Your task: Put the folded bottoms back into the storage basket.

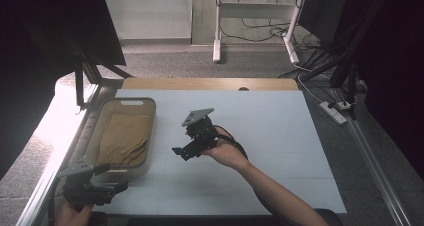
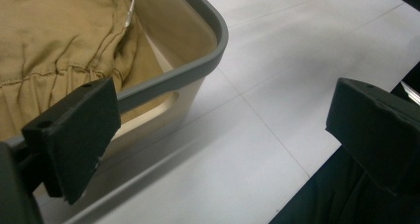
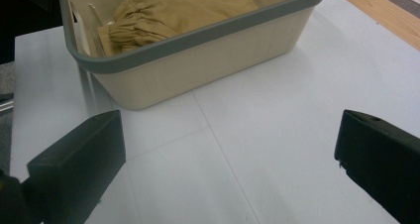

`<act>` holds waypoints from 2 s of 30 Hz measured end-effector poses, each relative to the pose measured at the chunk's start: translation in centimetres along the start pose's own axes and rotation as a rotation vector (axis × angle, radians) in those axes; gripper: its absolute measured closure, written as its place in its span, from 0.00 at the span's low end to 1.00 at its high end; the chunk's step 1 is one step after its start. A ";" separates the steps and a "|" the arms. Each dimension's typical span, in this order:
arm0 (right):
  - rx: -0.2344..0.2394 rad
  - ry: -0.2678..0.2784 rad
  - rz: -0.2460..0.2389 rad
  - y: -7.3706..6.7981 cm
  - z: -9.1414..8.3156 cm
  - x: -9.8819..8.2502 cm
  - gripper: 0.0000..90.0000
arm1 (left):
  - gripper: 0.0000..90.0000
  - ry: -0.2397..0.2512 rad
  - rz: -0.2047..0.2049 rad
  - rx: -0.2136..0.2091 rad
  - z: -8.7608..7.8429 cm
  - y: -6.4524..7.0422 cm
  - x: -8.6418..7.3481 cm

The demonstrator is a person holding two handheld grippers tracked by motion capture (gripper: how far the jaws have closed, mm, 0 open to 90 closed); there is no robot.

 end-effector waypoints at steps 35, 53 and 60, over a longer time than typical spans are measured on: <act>-0.019 -0.001 0.024 -1.0 -5.5 -4.3 0.00 | 0.02 0.008 0.008 -0.005 -0.1 0.1 0.0; -0.105 0.007 0.093 -0.7 -10.5 -8.7 0.00 | 0.02 0.013 0.001 -0.012 -0.2 0.1 0.0; -0.144 0.014 0.132 -0.3 -13.2 -10.5 0.00 | 0.02 0.015 -0.004 -0.015 -0.2 0.1 0.0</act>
Point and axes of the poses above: each handheld gripper's, and its own axes: z roughly forward along the jaws, x roughly out of its top, y roughly to its right, the point moved 5 cm from there along z, roughly forward along the jaws, and after that the axes turned 1 degree about y, right-handed, at the moved point
